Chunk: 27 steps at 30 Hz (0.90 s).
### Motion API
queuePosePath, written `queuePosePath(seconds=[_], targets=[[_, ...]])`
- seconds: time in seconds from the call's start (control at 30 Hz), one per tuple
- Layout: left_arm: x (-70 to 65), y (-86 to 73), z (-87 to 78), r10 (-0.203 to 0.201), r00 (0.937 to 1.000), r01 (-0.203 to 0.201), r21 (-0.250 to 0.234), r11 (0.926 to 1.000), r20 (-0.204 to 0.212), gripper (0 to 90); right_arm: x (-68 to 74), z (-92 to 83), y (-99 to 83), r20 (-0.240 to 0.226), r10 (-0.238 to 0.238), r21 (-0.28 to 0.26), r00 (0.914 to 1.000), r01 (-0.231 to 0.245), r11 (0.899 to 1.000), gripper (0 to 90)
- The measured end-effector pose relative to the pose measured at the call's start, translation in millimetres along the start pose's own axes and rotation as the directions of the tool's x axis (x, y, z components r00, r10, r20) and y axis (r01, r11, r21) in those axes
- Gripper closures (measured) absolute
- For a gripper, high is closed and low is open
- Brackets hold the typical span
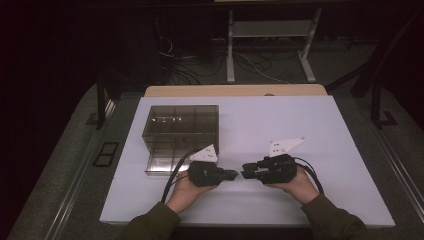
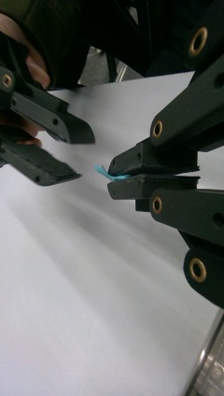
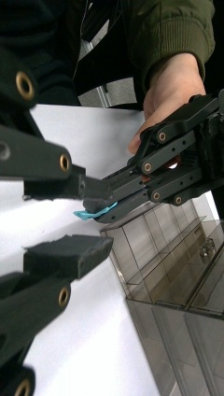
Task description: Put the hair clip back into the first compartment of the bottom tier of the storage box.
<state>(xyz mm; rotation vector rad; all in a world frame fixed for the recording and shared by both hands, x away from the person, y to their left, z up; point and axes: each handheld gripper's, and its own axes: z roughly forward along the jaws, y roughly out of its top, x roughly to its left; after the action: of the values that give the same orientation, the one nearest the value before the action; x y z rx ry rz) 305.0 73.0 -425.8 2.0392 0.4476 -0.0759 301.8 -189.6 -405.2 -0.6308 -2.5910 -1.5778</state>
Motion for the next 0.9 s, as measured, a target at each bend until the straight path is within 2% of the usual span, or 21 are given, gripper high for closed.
queuePosePath(seconds=[0.23, 0.33, 0.5, 0.6, 0.73, 0.9], targets=[[1.6, -2.8, -4.5, 0.019, 0.9996, -0.018, 0.018, 0.9997, -0.022, 87.0, -3.0, -3.4, -4.8, 0.045, 0.009, -0.004, 0.999, -0.009, 1.0, 48.0], [1.8, -3.8, -7.2, 0.025, 0.9993, -0.024, 0.02, 0.9995, -0.029, 86.9, -4.9, -5.5, -8.4, 0.066, 0.02, 0.006, 0.9976, -0.021, 1.0, 46.3], [3.0, -5.7, -13.2, 0.03, 0.999, -0.029, 0.012, 0.9995, -0.035, 86.9, -6.1, -10.5, -12.0, 0.121, 0.011, 0.007, 0.9925, -0.012, 1.0, 41.3], [3.7, -7.0, -18.0, 0.036, 0.9982, -0.036, 0.012, 0.9993, -0.047, 86.7, -7.9, -13.3, -14.7, 0.164, 0.013, 0.015, 0.9864, -0.015, 1.0, 37.0], [3.1, -7.4, -24.5, 0.049, 0.9973, -0.049, 0.003, 0.9988, -0.055, 86.6, -11.7, -17.4, -19.3, 0.215, 0.046, 0.018, 0.9755, -0.052, 0.999, 29.3], [4.1, -9.5, -29.0, 0.05, 0.9968, -0.05, -0.002, 0.9987, -0.062, 86.6, -13.2, -22.9, -24.0, 0.259, 0.063, 0.024, 0.9637, -0.072, 0.997, 20.5]])
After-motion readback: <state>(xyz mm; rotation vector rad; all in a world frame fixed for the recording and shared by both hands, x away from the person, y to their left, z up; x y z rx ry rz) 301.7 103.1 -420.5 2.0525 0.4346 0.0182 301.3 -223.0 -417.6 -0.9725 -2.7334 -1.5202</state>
